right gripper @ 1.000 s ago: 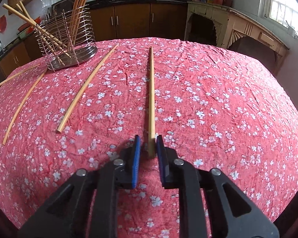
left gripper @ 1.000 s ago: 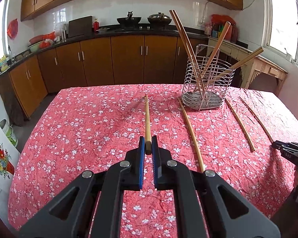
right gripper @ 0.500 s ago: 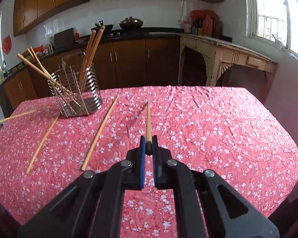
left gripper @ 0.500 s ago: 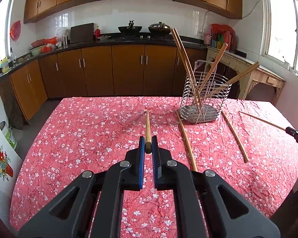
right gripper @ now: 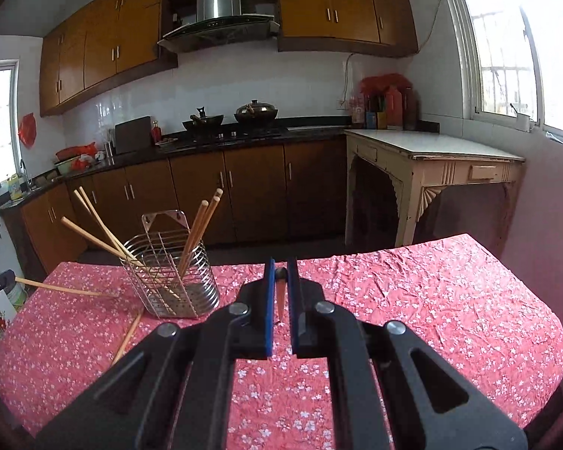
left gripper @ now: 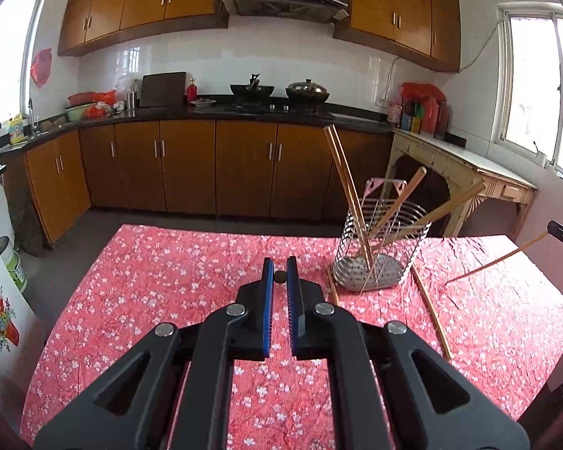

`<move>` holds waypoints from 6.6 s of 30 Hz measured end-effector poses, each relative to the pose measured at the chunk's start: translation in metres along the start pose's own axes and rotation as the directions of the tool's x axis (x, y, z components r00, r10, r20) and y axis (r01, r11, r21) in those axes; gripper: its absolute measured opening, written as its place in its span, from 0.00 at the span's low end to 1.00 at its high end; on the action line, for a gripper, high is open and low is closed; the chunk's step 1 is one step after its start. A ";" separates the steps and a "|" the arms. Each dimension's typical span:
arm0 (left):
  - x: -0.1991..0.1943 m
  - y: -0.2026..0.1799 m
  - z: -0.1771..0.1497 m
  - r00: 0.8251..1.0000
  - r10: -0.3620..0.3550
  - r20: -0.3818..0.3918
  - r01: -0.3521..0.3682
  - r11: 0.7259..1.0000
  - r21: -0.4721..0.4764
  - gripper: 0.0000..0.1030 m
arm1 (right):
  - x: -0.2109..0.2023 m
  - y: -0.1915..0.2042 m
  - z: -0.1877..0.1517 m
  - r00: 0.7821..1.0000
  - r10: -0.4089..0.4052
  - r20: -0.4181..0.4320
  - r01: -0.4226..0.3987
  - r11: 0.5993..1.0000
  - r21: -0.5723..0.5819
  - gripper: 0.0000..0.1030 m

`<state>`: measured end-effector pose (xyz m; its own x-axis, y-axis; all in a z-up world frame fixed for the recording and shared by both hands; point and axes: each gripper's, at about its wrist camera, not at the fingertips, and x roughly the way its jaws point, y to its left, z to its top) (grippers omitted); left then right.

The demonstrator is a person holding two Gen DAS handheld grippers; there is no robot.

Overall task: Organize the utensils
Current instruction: 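Lift both held chopsticks and carry them over the wire holder, then open both tools to drop the chopsticks into the wire holder, then close the right tool on a loose chopstick while the left tool grasps another, then hold both chopsticks closed in the tools and begin lifting them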

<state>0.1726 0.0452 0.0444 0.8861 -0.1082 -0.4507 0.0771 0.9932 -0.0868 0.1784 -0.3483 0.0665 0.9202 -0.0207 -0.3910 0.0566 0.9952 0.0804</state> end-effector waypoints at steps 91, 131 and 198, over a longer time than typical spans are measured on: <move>0.022 -0.074 0.158 0.948 0.101 0.301 -0.071 0.991 -0.111 0.69 | 0.067 0.067 0.101 0.987 0.160 -0.028 -0.160 0.987 -0.005 0.47; 0.081 -0.086 -0.111 0.946 0.079 -0.315 -0.010 0.976 0.216 0.75 | 0.135 0.065 -0.145 0.875 0.032 -0.483 -0.068 0.996 -0.057 0.08; 0.097 -0.040 -0.121 0.909 -0.002 -0.417 0.095 0.975 0.203 0.07 | 0.115 0.015 -0.150 0.885 -0.034 -0.465 0.008 0.998 -0.058 0.07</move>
<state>0.1999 -0.0097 -0.1036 0.6150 -0.1181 -0.7797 0.2521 0.9663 0.0525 0.2269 -0.3209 -0.1151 0.6321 -0.0078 -0.7748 0.0415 0.9989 0.0238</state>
